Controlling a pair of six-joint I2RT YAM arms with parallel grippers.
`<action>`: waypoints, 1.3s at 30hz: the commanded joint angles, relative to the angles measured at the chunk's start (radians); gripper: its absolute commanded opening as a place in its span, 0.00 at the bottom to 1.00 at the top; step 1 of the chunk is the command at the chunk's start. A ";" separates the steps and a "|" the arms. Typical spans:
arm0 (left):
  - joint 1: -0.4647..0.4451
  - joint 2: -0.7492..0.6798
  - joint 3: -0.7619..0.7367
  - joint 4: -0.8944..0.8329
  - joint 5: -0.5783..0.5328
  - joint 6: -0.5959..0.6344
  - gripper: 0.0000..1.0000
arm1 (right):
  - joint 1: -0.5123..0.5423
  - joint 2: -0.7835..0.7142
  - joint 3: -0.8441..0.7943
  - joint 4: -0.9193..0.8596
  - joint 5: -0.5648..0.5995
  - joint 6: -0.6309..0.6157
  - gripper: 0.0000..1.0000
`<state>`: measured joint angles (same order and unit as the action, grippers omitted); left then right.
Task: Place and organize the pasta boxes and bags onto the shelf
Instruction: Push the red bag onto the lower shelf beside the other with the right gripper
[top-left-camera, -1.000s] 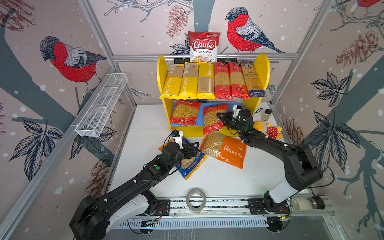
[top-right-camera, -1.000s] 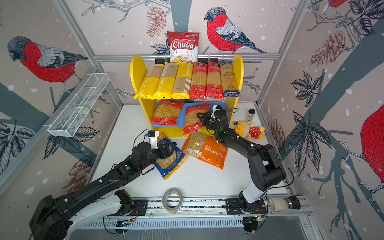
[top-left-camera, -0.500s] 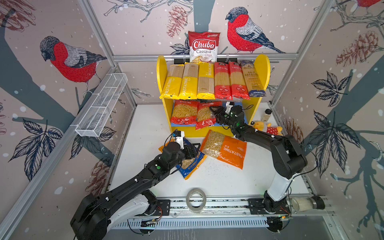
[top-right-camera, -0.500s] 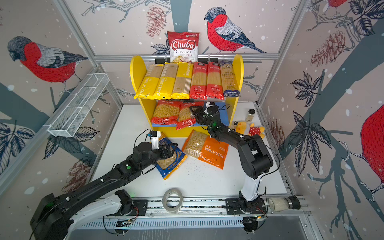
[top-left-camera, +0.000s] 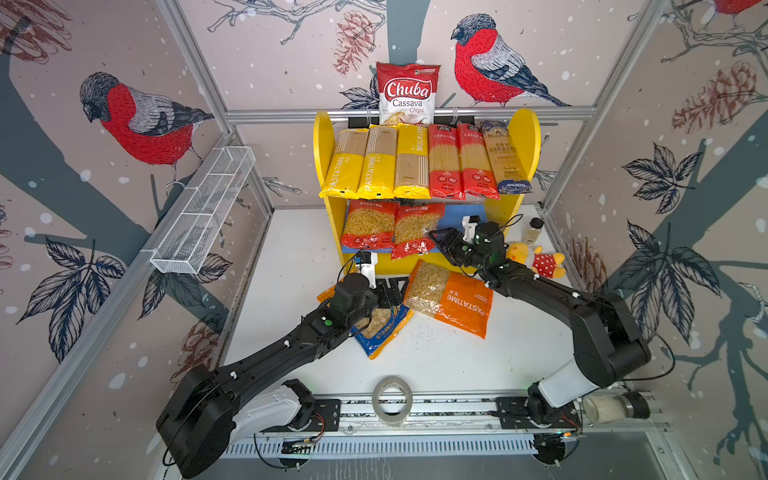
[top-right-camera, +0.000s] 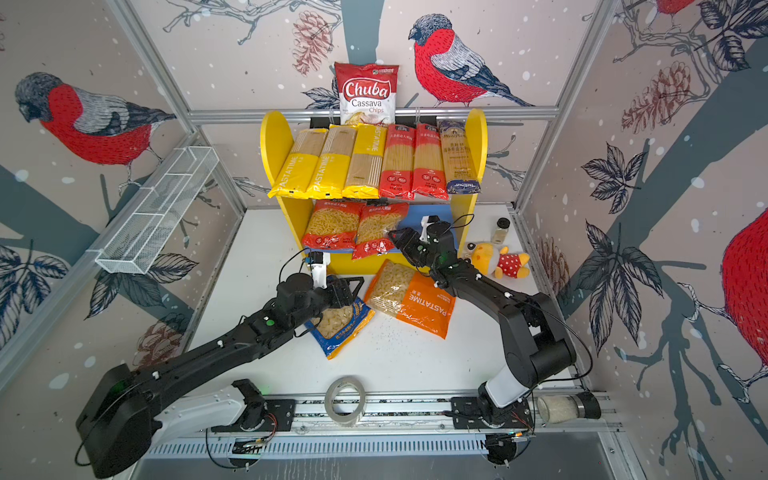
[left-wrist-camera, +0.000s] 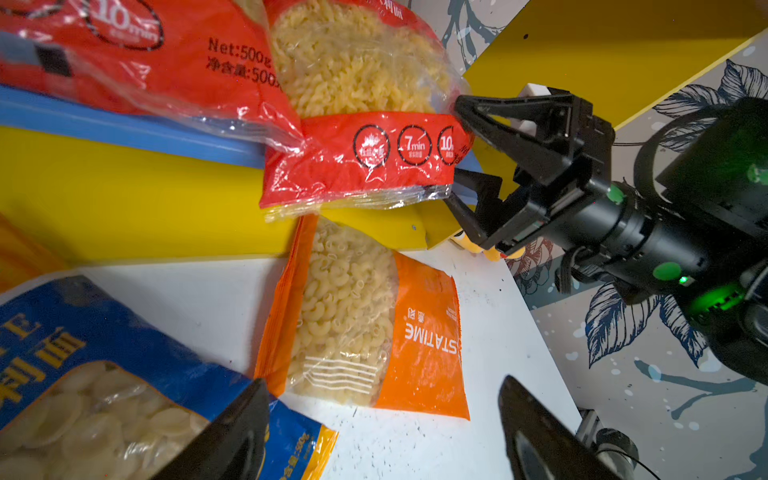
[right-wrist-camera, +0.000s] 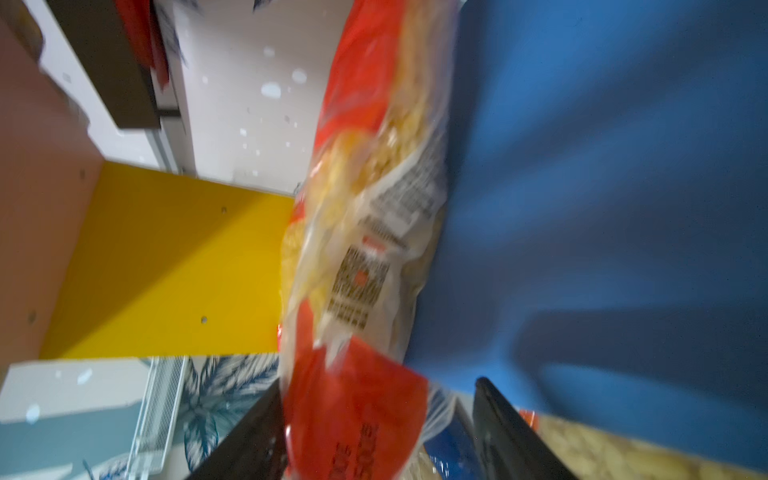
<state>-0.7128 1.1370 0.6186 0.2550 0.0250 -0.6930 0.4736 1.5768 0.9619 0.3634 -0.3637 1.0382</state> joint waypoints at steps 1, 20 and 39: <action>0.011 0.047 0.032 0.076 0.034 0.048 0.85 | 0.005 0.000 0.014 -0.032 -0.056 -0.091 0.65; 0.036 0.095 0.052 0.095 0.053 0.055 0.84 | 0.095 -0.105 0.095 -0.391 0.363 -0.210 0.54; 0.066 -0.030 -0.016 -0.005 -0.024 0.068 0.83 | 0.172 0.099 0.199 -0.079 0.222 -0.185 0.40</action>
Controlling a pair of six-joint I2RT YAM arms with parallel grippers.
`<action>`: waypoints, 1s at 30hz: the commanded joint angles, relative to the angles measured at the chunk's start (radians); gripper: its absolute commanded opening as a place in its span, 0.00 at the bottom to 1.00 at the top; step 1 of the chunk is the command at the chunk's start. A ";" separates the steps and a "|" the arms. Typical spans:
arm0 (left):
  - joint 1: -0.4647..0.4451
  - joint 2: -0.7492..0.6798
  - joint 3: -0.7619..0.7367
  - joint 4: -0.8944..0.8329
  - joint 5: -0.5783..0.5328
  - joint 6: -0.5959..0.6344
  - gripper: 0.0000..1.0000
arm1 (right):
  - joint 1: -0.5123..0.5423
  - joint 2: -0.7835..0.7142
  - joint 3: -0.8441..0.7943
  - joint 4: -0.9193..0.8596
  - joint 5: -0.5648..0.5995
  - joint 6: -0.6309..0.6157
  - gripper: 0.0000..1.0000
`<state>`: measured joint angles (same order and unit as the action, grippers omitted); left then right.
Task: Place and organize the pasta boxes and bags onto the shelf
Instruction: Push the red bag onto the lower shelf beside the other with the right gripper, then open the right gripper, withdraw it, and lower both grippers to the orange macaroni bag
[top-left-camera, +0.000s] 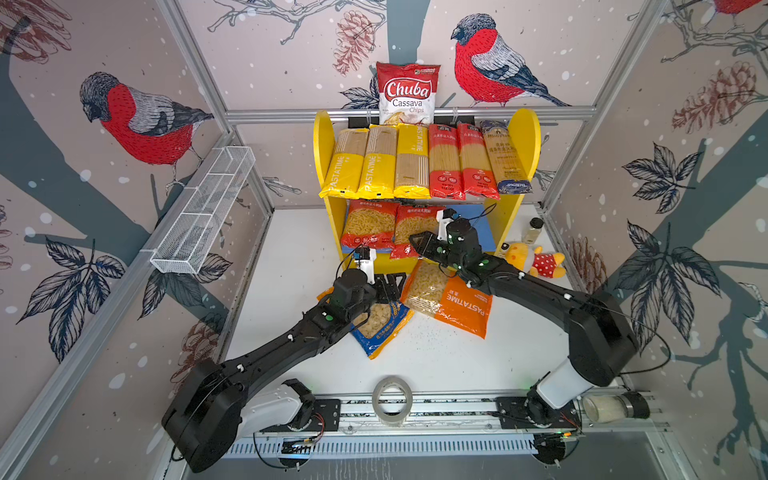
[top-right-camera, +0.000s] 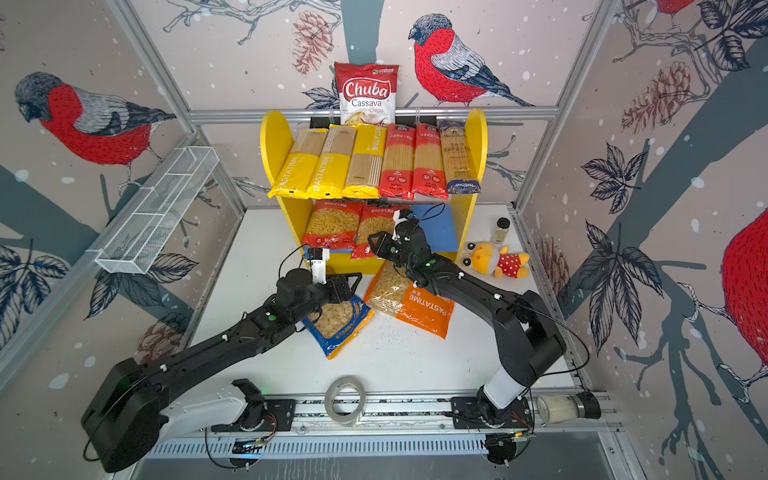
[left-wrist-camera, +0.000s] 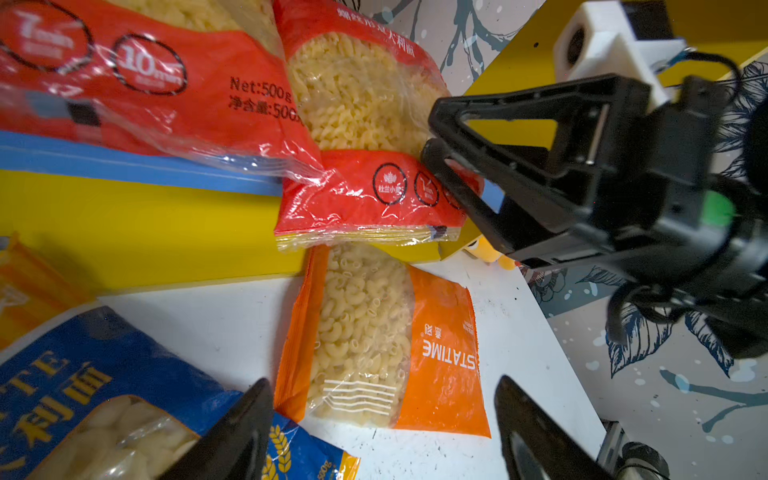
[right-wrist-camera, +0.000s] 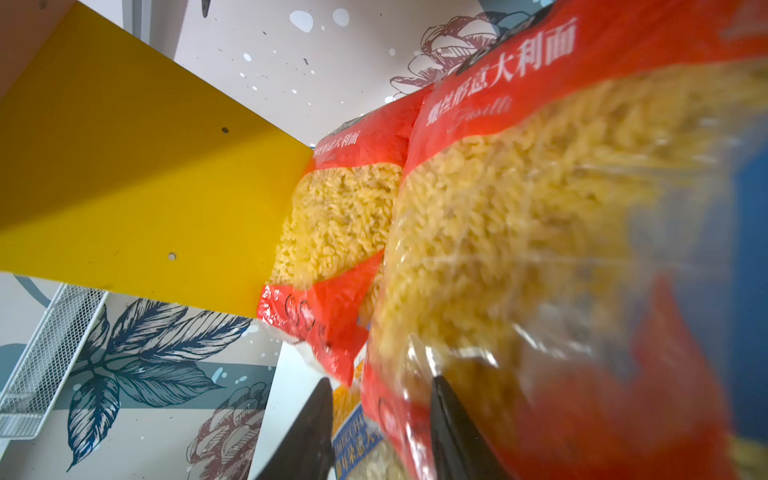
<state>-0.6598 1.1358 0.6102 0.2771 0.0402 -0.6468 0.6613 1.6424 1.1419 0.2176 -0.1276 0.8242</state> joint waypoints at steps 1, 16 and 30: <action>0.020 -0.044 -0.013 -0.038 -0.040 0.026 0.83 | -0.027 0.048 0.018 0.049 -0.002 0.037 0.40; 0.078 -0.078 -0.036 -0.060 -0.014 0.041 0.83 | -0.074 0.026 0.019 -0.056 -0.095 -0.067 0.42; -0.030 0.069 -0.029 0.045 0.003 0.008 0.80 | -0.049 -0.349 -0.272 -0.238 -0.016 -0.134 0.46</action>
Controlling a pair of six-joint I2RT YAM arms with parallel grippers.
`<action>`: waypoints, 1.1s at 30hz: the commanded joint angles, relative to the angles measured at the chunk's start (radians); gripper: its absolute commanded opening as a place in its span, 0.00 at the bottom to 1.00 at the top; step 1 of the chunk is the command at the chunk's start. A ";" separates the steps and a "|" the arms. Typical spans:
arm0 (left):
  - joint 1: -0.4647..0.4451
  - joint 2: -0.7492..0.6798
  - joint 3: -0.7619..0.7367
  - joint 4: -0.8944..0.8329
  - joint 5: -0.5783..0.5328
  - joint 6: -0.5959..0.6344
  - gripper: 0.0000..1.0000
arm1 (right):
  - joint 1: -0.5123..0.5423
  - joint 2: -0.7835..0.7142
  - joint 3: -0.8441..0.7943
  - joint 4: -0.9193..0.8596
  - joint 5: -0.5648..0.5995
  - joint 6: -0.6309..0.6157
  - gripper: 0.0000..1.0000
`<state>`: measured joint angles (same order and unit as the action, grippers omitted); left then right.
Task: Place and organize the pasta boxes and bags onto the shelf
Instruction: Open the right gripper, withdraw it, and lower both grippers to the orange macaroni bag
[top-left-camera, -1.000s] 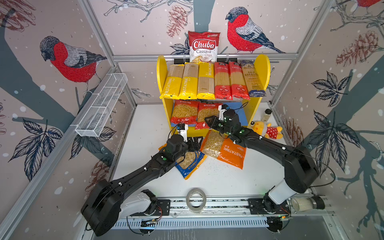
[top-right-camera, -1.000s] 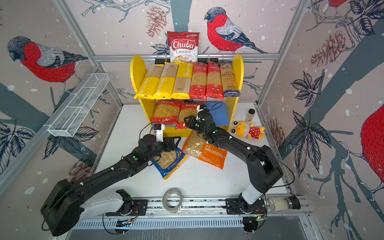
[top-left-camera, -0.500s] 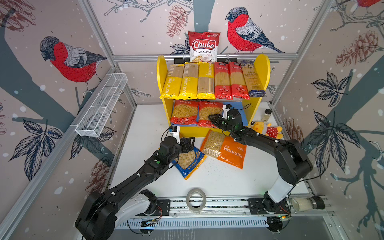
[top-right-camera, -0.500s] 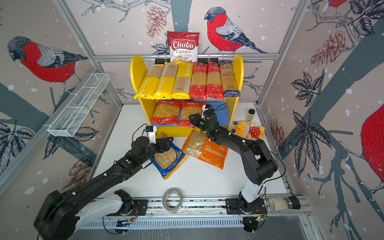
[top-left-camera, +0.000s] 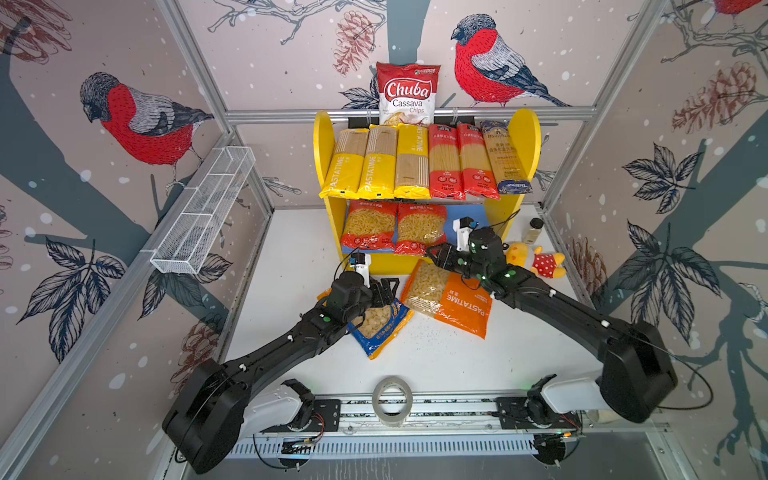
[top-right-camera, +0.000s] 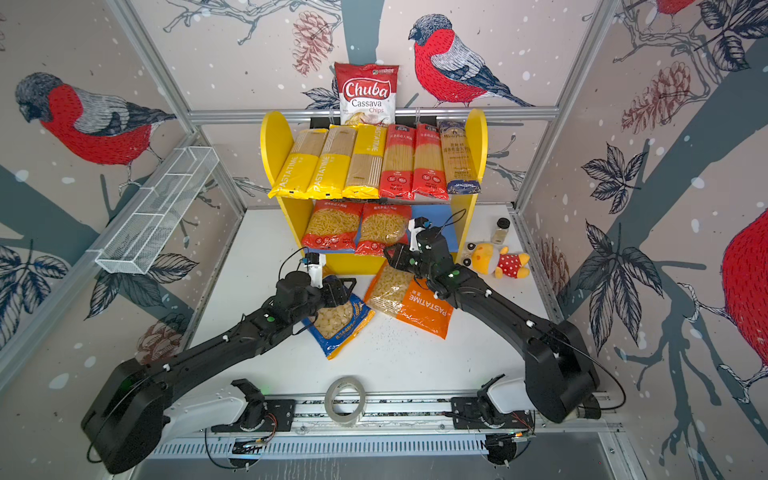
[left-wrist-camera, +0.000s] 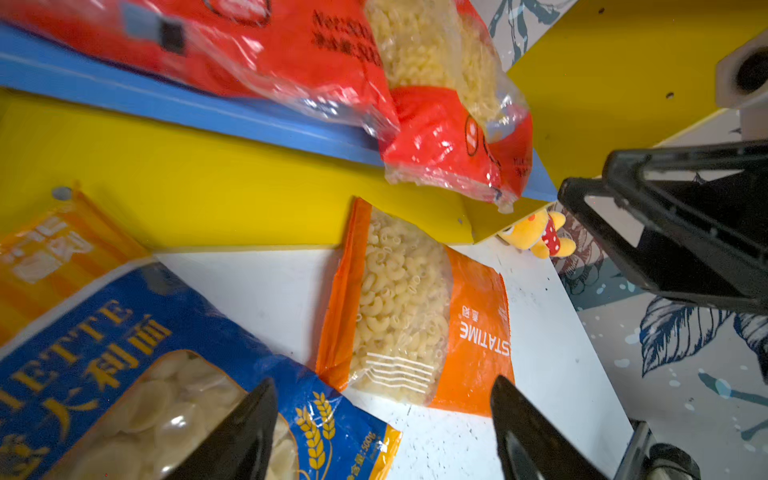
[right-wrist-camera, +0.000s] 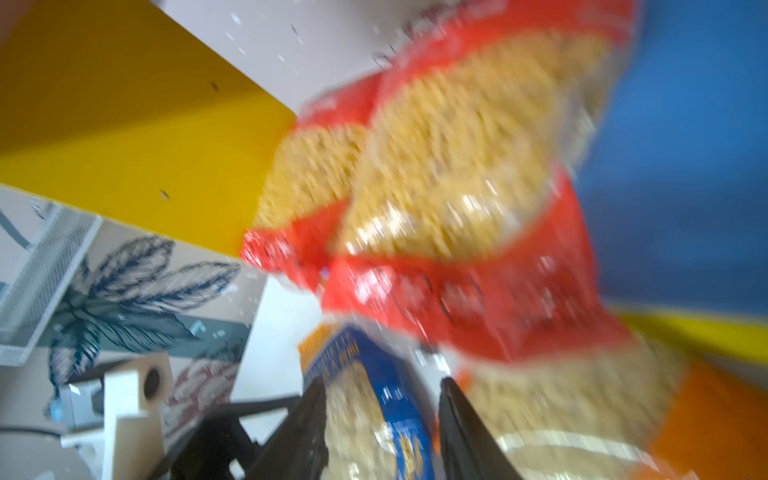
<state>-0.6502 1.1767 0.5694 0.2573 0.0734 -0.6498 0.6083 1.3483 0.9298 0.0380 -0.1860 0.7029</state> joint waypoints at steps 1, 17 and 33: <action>-0.061 0.047 0.016 0.072 -0.039 0.012 0.80 | 0.003 -0.083 -0.095 -0.070 0.046 -0.003 0.46; -0.241 0.403 0.150 0.147 0.045 0.024 0.77 | -0.401 -0.252 -0.521 -0.147 -0.077 -0.026 0.60; -0.160 0.462 0.147 -0.006 0.093 0.049 0.75 | -0.401 -0.121 -0.577 0.064 -0.169 0.040 0.60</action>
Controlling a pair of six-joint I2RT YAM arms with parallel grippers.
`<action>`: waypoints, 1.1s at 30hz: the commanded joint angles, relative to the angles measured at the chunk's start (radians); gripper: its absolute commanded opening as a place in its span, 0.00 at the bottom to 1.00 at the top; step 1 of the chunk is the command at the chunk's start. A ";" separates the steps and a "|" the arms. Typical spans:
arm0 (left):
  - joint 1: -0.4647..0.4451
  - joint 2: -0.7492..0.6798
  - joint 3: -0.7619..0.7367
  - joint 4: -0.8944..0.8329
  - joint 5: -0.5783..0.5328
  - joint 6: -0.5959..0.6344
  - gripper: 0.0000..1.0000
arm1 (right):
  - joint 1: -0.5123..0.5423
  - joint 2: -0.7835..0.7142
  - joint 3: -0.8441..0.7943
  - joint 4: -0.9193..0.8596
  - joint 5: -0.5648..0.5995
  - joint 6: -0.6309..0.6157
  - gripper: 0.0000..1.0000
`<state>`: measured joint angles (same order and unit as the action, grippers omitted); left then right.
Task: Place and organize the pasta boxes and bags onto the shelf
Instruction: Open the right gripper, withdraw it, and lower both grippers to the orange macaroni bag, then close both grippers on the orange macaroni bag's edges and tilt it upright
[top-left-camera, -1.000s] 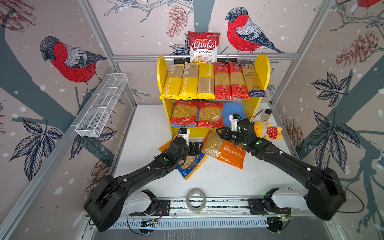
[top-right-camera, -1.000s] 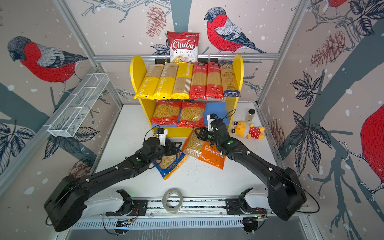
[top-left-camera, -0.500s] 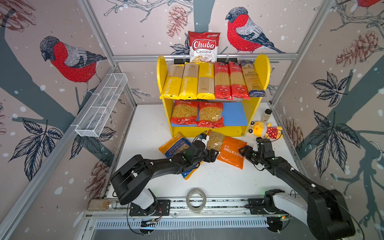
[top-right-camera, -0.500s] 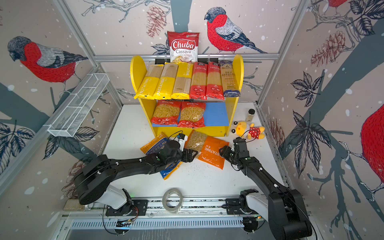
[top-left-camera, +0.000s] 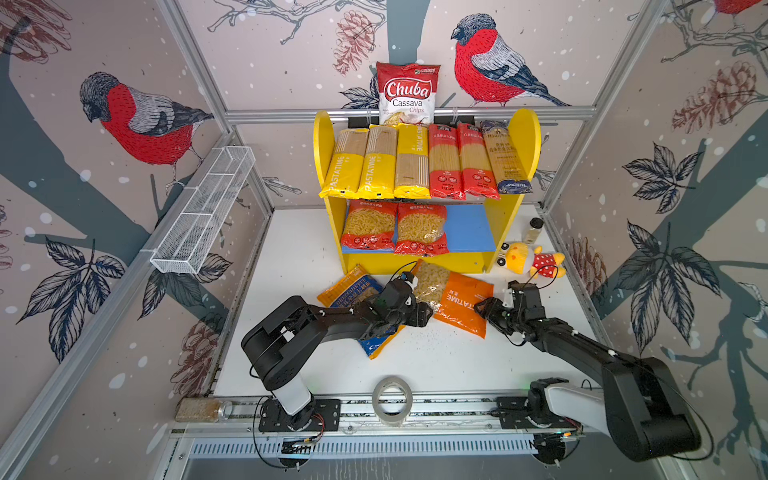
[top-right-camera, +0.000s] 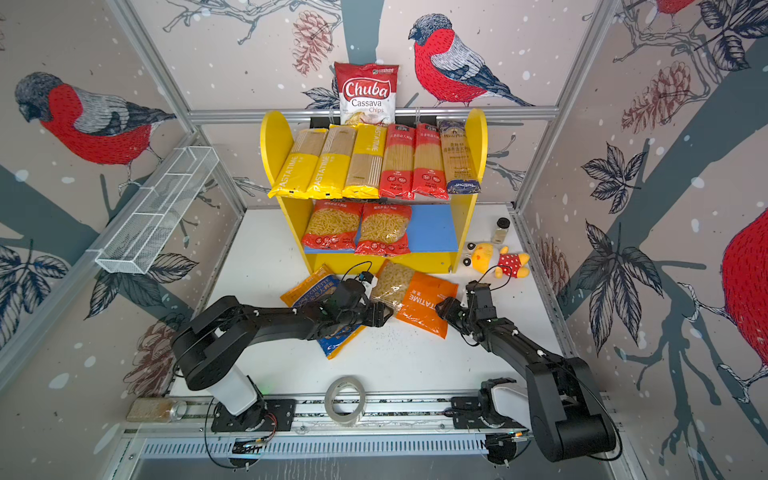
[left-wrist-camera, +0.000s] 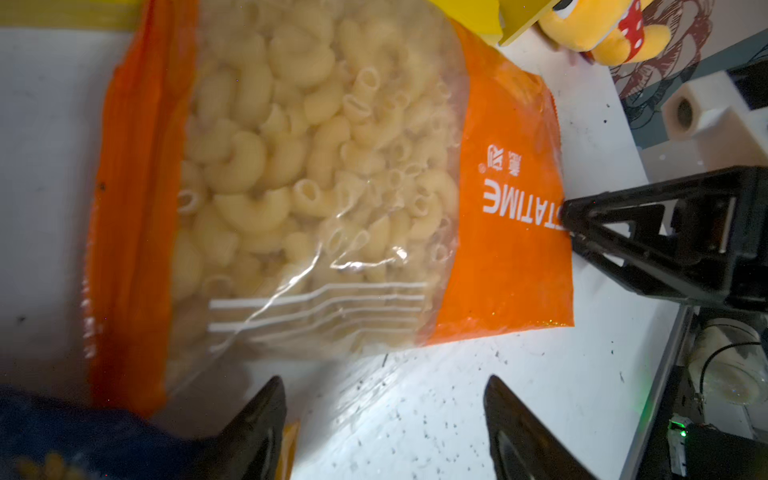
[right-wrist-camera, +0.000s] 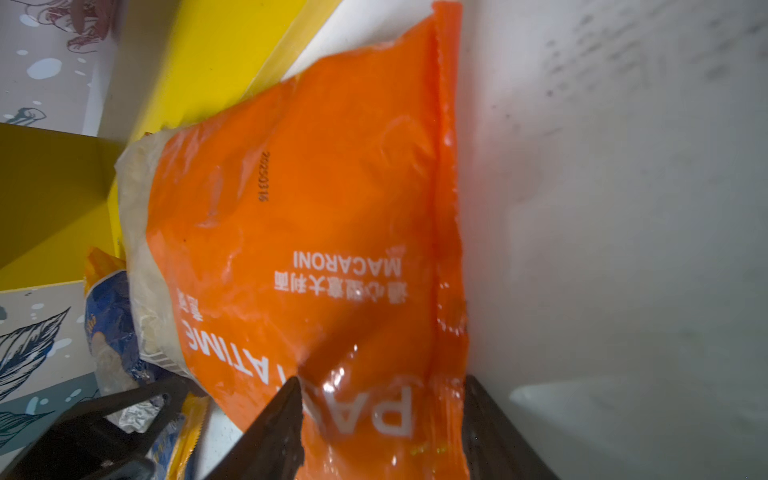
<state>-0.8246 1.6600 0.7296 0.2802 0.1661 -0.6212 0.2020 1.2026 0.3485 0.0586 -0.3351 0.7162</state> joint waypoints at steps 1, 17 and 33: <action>0.021 -0.034 -0.021 -0.030 -0.001 0.019 0.75 | 0.011 0.038 0.005 0.059 -0.024 0.033 0.58; 0.013 -0.122 -0.095 0.077 0.146 -0.122 0.75 | 0.350 -0.125 -0.036 -0.059 0.023 0.205 0.07; 0.082 -0.076 -0.117 -0.052 0.036 -0.073 0.75 | 0.232 -0.281 0.088 -0.279 0.072 0.011 0.56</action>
<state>-0.7689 1.5791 0.6239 0.2810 0.2554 -0.7254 0.4850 0.9211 0.4309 -0.2108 -0.2825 0.7994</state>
